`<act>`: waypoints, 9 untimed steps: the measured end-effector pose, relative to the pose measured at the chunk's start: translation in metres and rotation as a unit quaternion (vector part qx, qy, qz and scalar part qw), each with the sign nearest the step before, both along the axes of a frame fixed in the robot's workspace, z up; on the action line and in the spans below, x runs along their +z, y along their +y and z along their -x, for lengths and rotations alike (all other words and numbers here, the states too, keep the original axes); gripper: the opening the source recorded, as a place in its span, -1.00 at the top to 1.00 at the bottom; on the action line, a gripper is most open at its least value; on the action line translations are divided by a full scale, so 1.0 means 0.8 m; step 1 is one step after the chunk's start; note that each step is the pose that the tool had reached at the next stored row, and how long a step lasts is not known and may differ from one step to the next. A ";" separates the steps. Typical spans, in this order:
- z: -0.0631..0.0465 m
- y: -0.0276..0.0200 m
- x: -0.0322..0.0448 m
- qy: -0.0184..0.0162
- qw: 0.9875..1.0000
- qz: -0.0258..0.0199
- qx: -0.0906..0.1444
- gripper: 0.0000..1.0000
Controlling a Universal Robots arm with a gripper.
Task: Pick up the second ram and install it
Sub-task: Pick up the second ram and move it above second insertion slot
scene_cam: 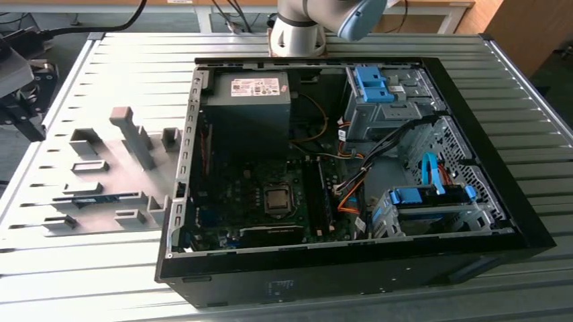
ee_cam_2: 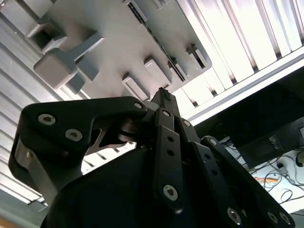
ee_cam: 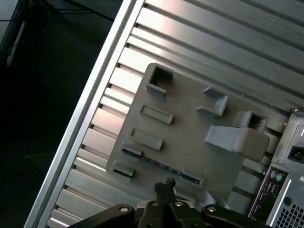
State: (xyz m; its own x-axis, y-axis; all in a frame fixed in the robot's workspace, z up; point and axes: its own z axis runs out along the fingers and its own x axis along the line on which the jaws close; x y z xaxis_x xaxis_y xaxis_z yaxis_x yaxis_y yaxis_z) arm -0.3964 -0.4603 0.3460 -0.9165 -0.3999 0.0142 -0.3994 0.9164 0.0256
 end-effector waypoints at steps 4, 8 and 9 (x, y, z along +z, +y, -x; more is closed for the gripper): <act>0.000 0.0000 -0.0013 0.000 0.999 0.000 0.035 0.80; 0.000 0.0000 -0.0031 0.000 0.997 0.000 0.071 0.80; 0.000 0.0000 -0.0036 0.000 0.997 0.000 0.080 0.80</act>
State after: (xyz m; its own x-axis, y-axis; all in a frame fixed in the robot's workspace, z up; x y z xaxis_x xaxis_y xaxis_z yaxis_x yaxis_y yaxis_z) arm -0.3963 -0.4603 0.3431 -0.8413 -0.5404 0.0141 -0.5400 0.8413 0.0256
